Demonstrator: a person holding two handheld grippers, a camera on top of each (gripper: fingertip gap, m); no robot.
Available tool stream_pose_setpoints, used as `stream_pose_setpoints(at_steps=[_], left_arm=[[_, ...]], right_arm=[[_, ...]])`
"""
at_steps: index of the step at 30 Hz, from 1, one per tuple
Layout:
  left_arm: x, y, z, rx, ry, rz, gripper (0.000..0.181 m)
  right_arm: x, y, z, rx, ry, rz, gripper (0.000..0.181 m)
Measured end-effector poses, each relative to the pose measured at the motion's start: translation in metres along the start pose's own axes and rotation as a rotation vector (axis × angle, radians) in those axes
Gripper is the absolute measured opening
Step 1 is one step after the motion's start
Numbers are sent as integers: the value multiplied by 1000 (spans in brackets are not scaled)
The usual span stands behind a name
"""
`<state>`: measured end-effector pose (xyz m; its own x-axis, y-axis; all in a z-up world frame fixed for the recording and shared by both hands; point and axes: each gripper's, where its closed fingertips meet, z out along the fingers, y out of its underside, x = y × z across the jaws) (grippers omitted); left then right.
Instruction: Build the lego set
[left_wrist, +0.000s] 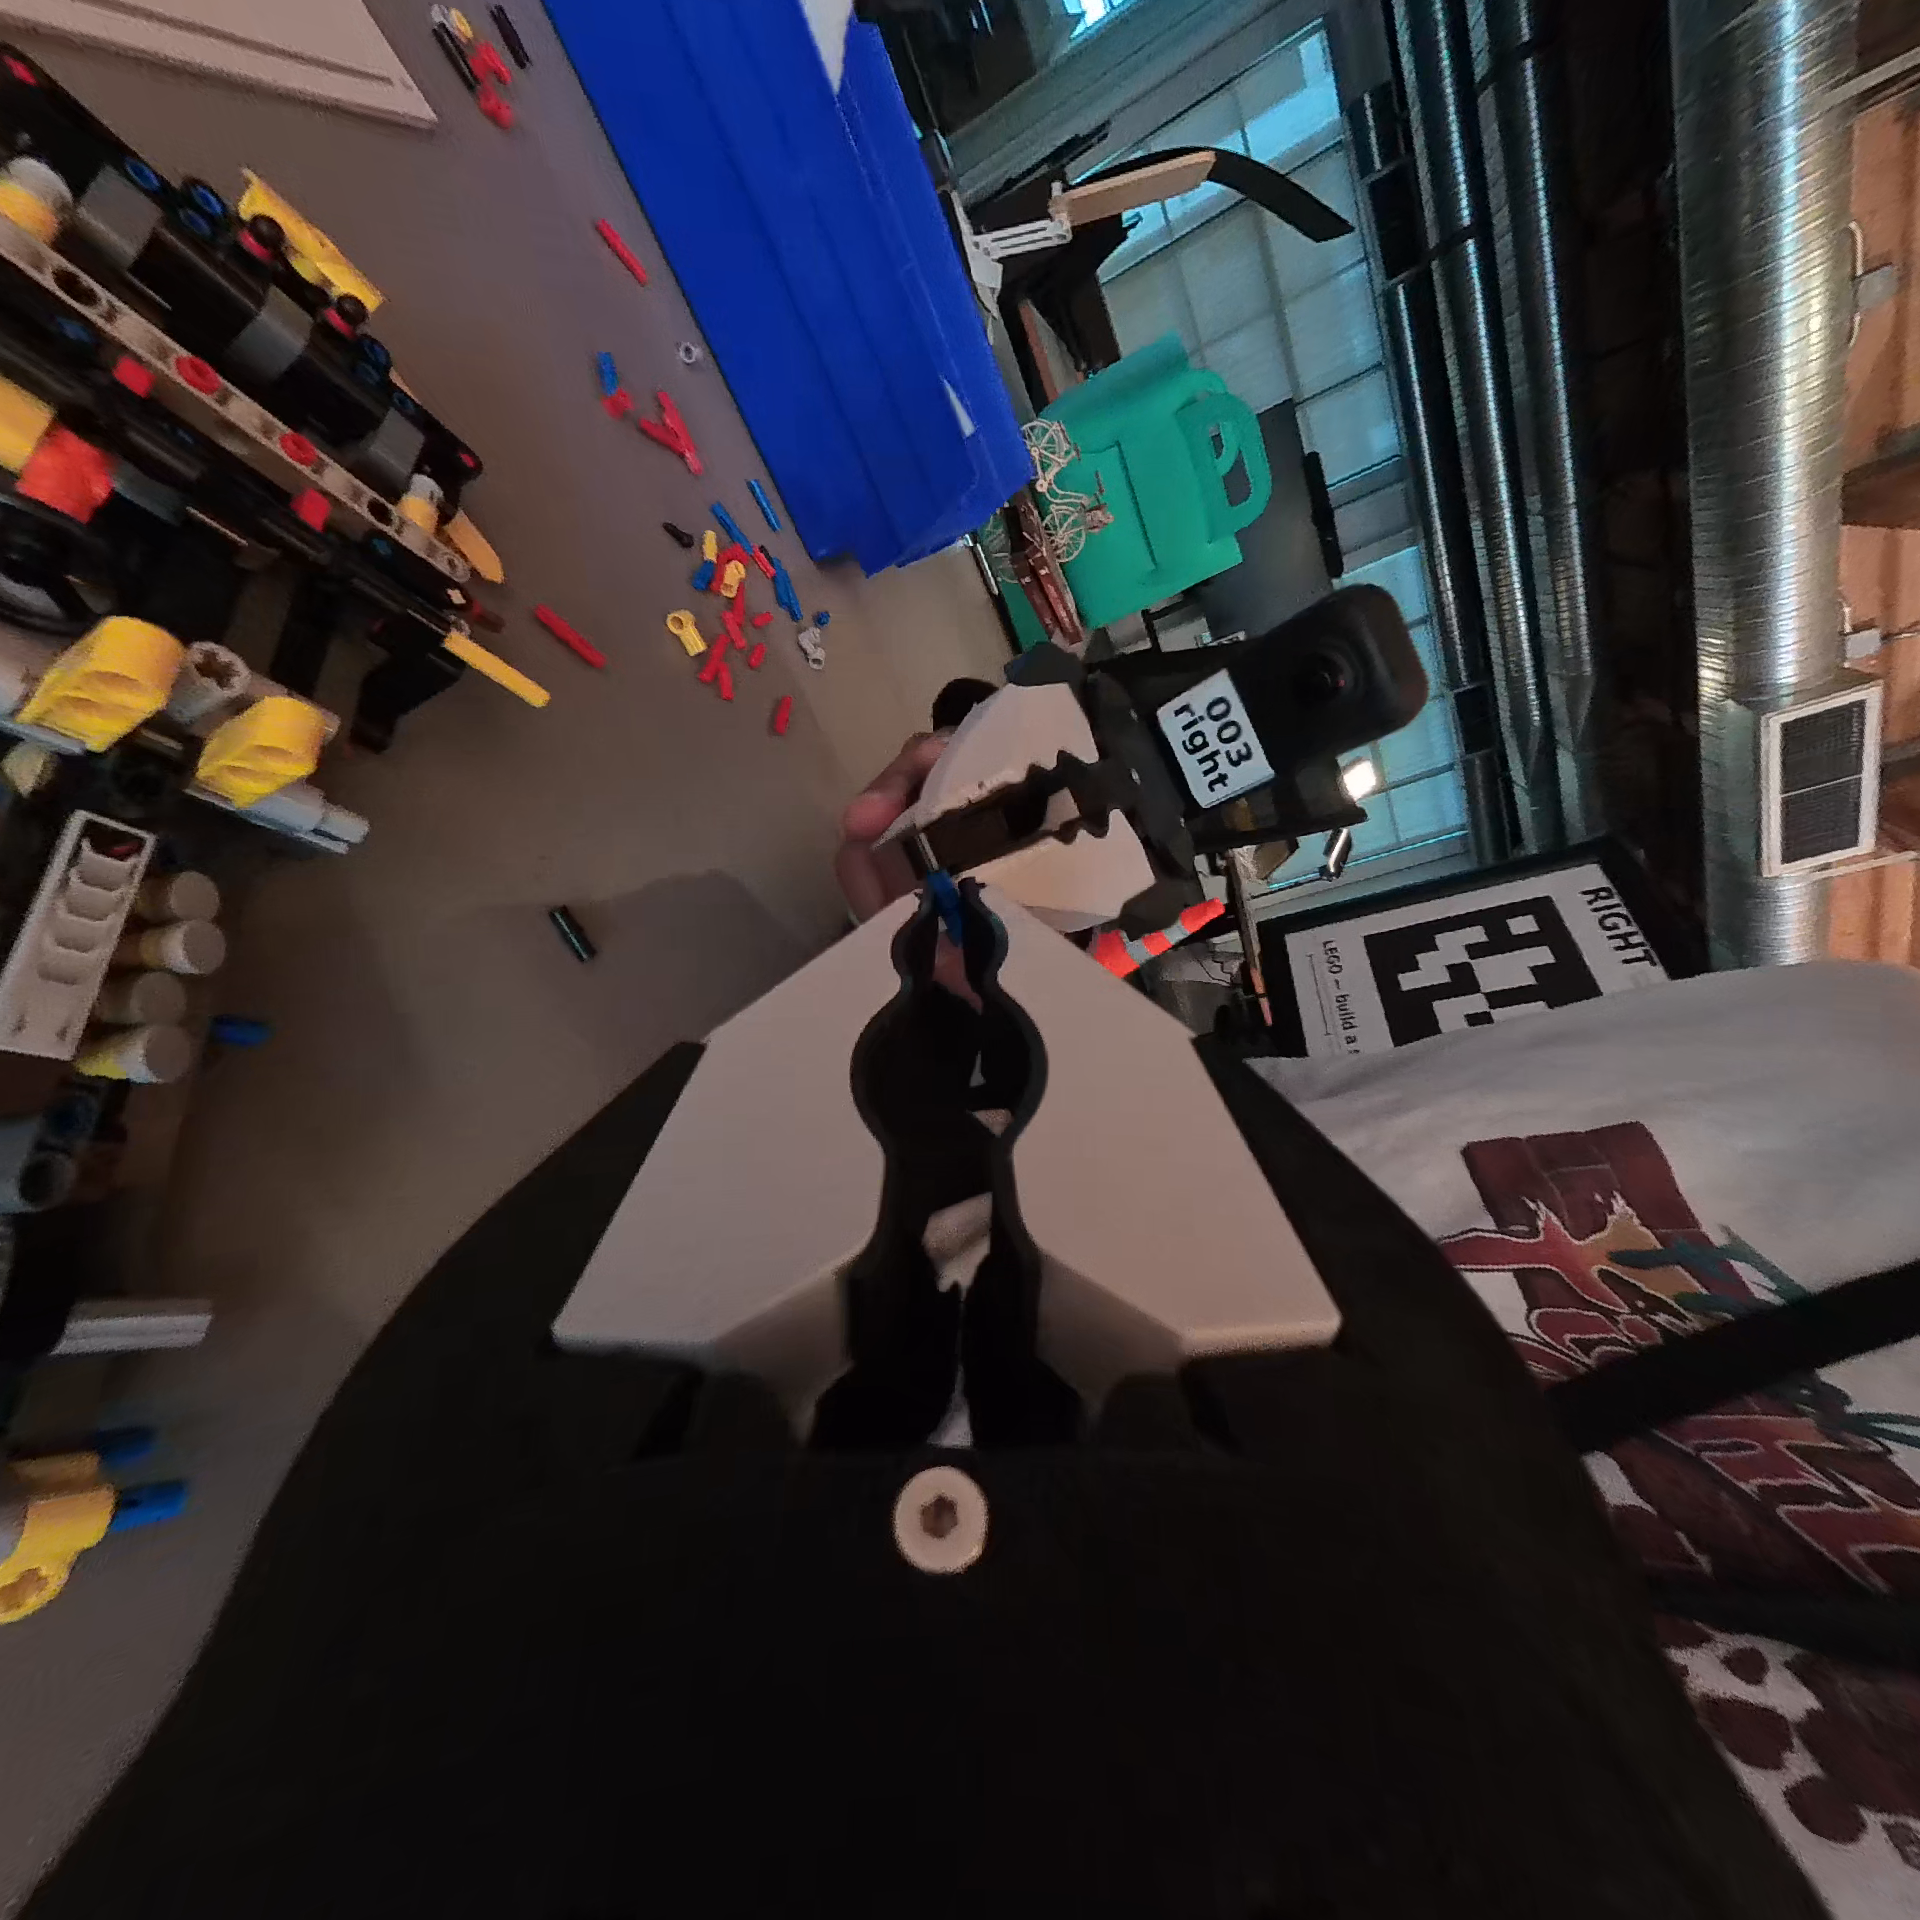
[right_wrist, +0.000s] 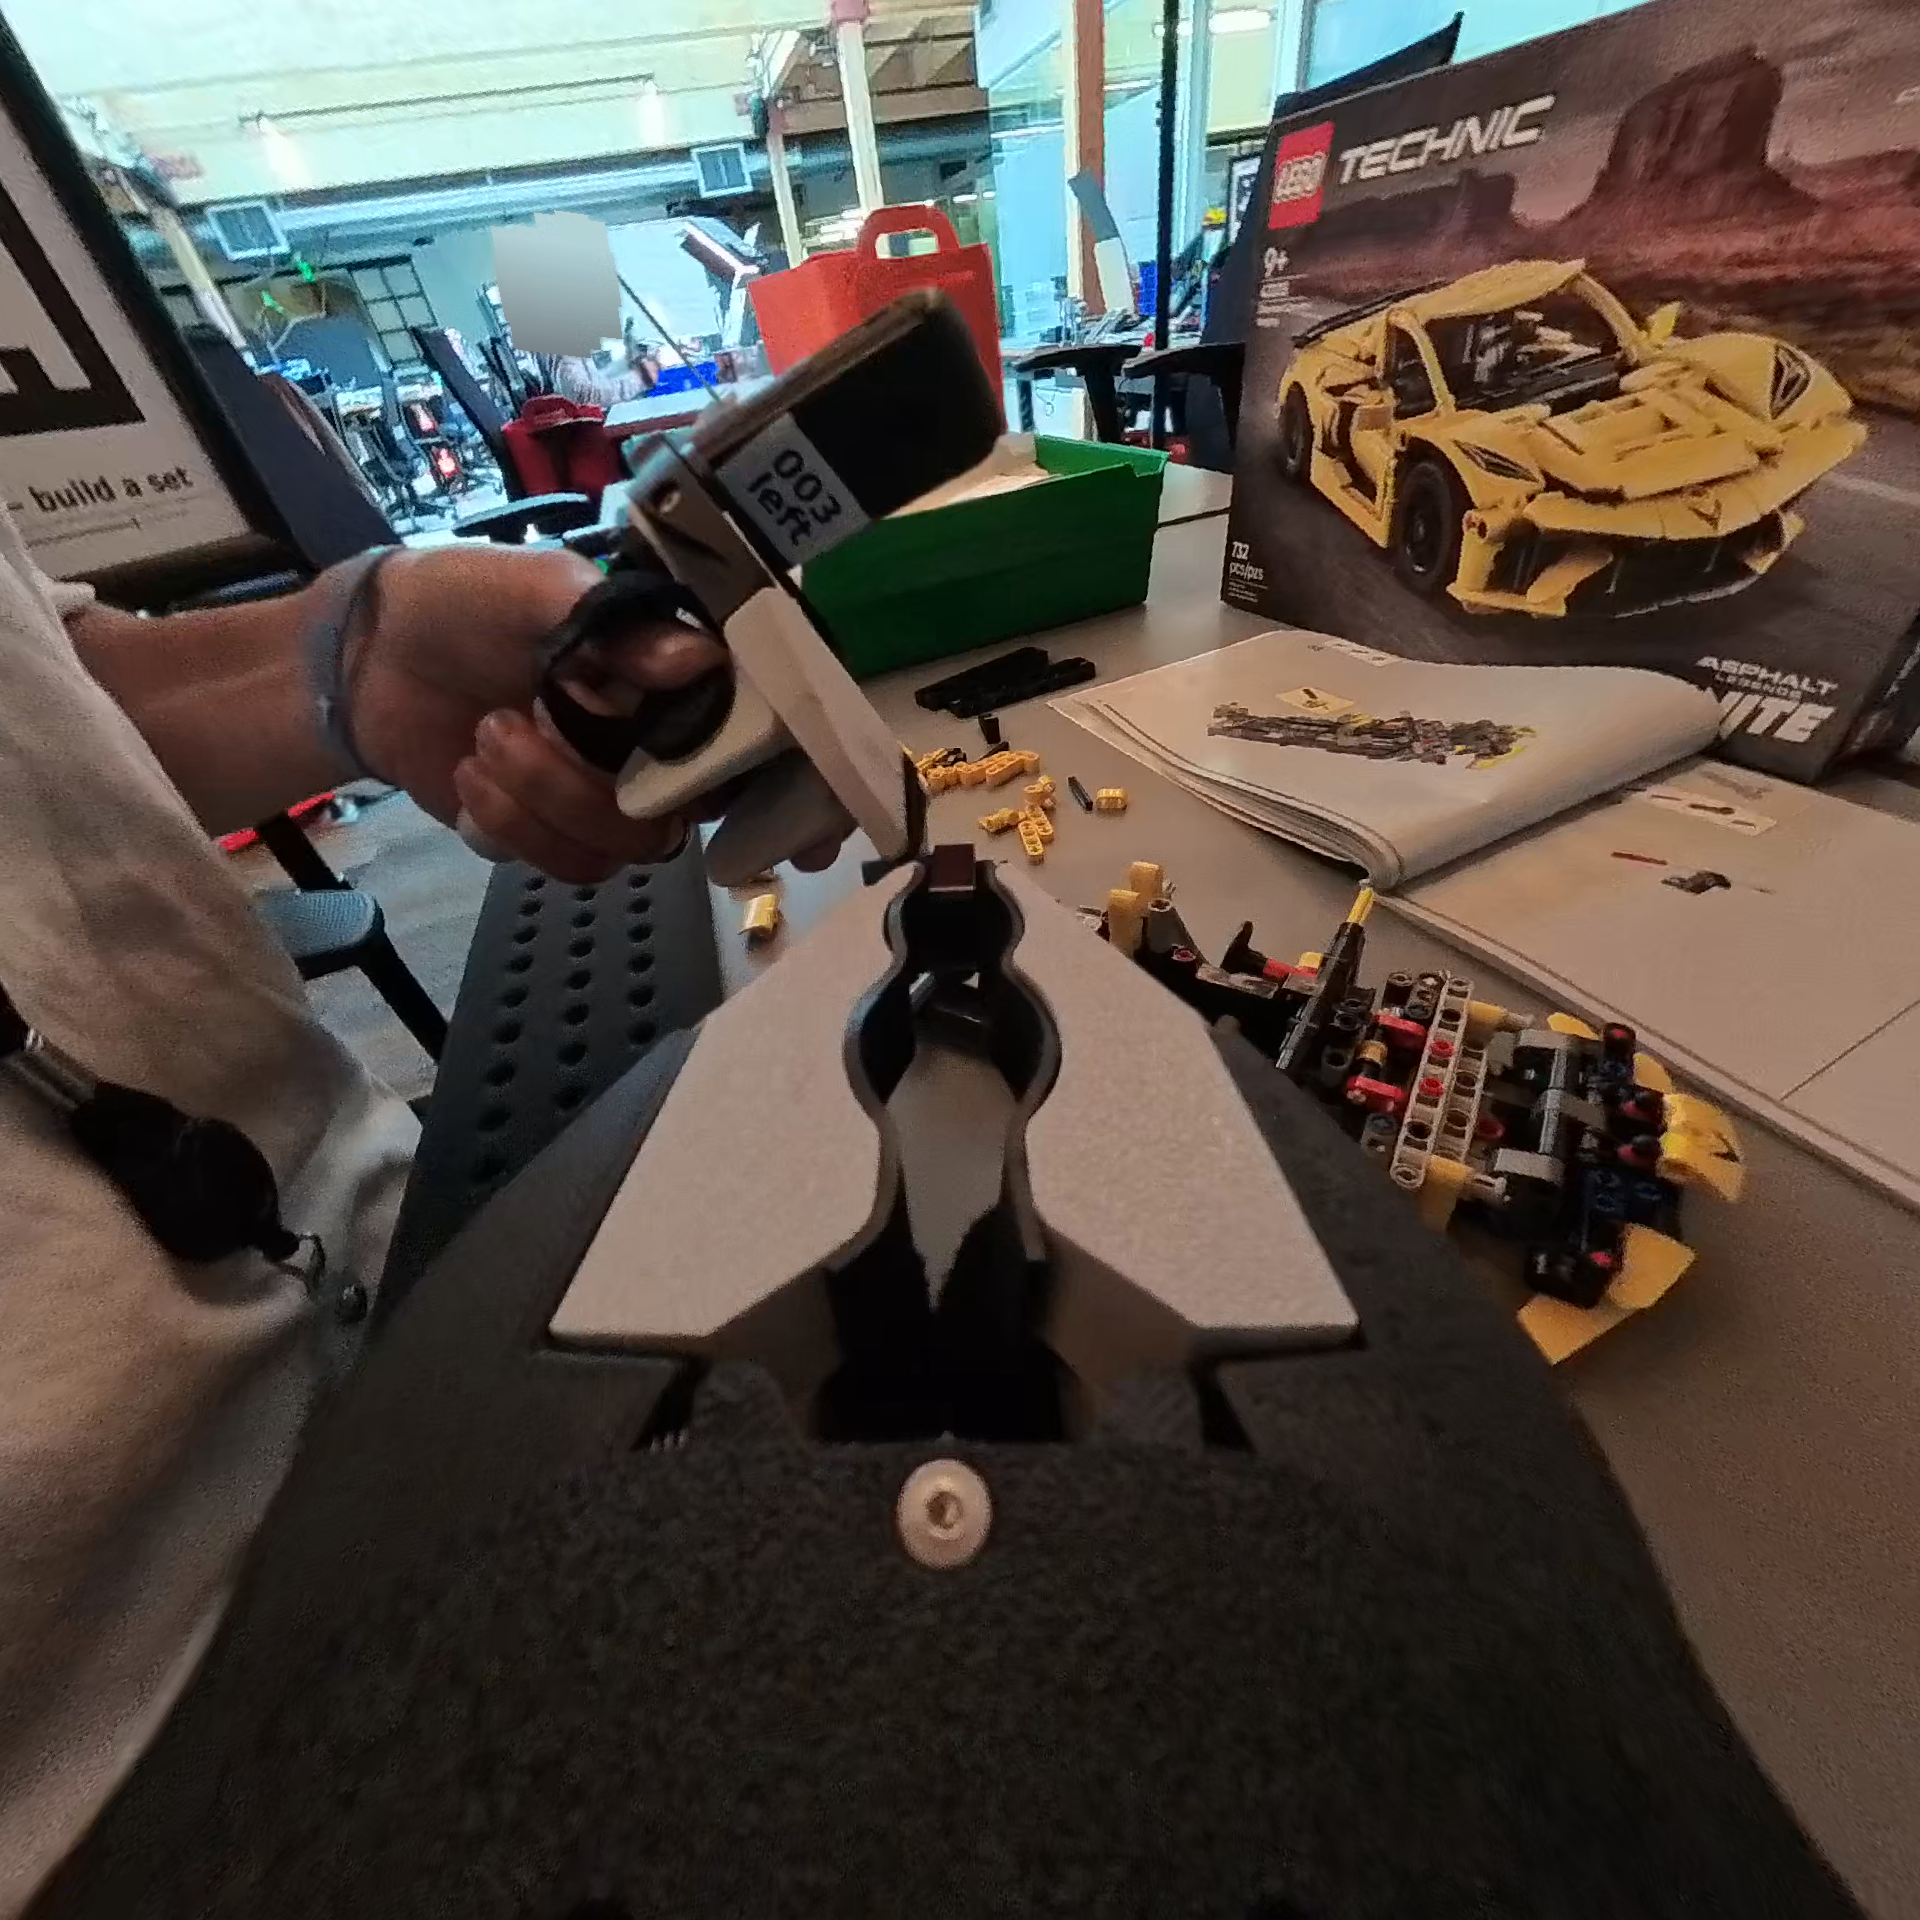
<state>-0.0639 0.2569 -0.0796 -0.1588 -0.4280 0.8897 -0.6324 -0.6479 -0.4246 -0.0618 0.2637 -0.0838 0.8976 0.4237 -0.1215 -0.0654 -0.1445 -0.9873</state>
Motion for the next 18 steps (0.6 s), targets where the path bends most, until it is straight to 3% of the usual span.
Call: stream_pose_setpoints(at_steps=[4, 9, 12, 13, 14, 18], left_arm=[[-1, 3, -1, -33, 36, -42, 3], [-3, 1, -2, -31, 3, 45, 4], [3, -1, -2, -15, 7, 182, 11], [6, 1, -3, -35, 22, 250, 31], [7, 6, -4, -68, 24, 331, 36], [-3, 8, -7, -112, -49, 617, 37]], right_arm=[[-5, 3, 0, -15, -56, -10, 8], [-1, 3, 3, 12, -66, 80, 8], [2, -1, 2, 50, -83, 135, 8], [5, -1, 1, 57, -84, 159, 7], [6, -2, 0, 71, -99, 182, 7], [-8, -3, 1, 74, -246, 265, 8]])
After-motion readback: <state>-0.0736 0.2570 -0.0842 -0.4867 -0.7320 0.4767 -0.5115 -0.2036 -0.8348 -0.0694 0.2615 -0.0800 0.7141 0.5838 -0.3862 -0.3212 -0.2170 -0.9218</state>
